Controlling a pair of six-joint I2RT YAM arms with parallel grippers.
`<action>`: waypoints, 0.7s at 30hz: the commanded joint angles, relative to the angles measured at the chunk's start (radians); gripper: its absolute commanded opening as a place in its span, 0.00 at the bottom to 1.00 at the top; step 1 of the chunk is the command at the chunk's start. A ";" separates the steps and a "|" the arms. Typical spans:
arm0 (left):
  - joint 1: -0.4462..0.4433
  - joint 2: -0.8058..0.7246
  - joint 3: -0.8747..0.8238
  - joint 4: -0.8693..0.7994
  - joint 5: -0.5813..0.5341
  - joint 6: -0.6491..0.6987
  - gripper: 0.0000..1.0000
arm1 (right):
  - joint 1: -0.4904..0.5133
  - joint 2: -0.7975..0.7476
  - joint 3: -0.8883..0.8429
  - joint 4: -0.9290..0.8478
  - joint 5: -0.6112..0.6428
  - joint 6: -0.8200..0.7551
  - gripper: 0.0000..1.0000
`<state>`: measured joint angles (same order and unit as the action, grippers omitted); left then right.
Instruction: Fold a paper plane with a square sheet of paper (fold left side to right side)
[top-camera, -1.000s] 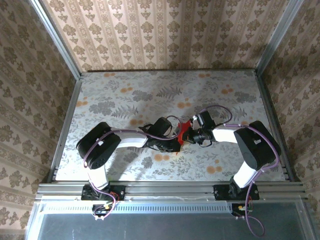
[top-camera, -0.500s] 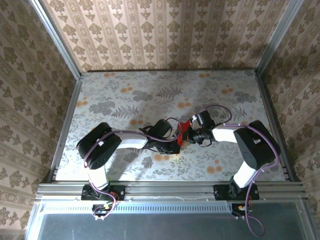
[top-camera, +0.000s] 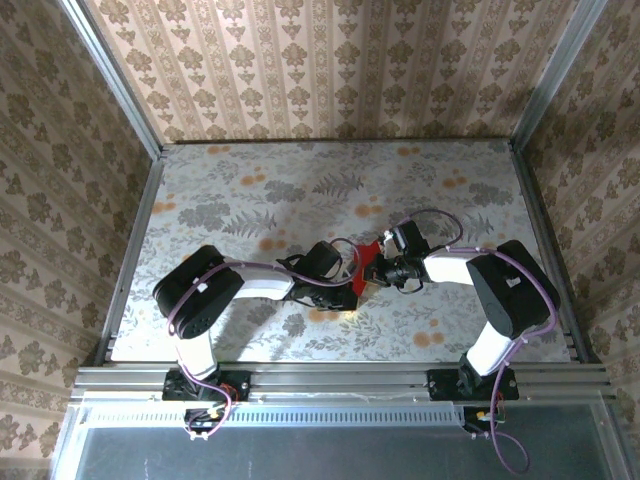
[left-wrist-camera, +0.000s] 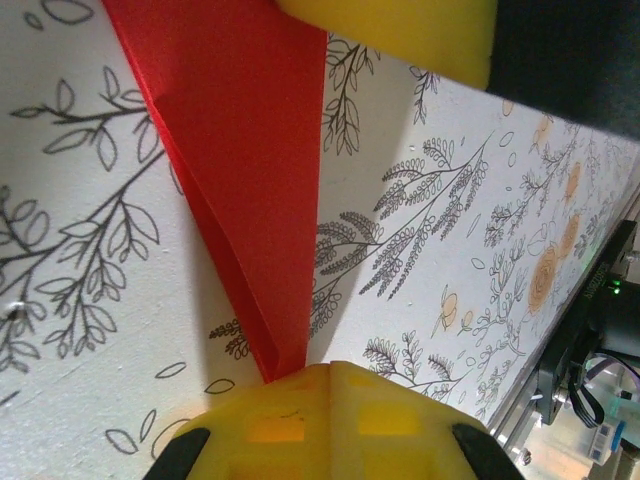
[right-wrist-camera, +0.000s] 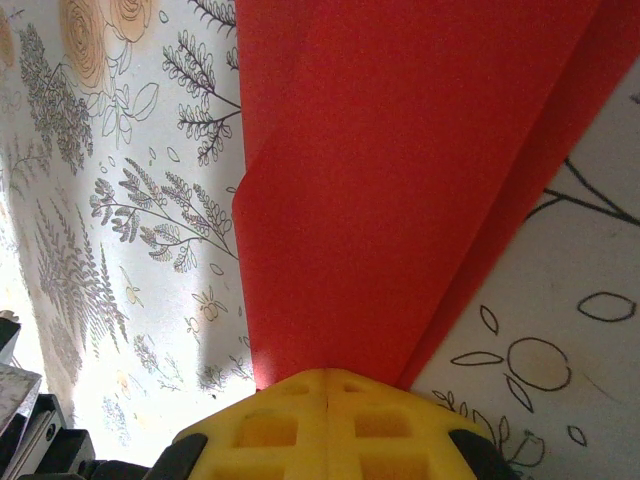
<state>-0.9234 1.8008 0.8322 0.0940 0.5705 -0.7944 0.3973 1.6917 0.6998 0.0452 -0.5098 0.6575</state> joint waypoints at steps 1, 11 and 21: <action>-0.013 -0.003 -0.025 -0.013 -0.014 -0.027 0.00 | 0.008 0.075 -0.033 -0.136 0.111 -0.024 0.00; -0.035 -0.010 -0.050 -0.008 -0.030 -0.041 0.00 | 0.008 0.080 -0.033 -0.137 0.116 -0.024 0.00; -0.044 -0.084 -0.057 -0.007 -0.035 -0.055 0.00 | 0.009 0.071 -0.037 -0.140 0.116 -0.022 0.00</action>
<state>-0.9630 1.7622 0.7799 0.1299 0.5346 -0.8375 0.3977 1.6955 0.7017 0.0456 -0.5125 0.6571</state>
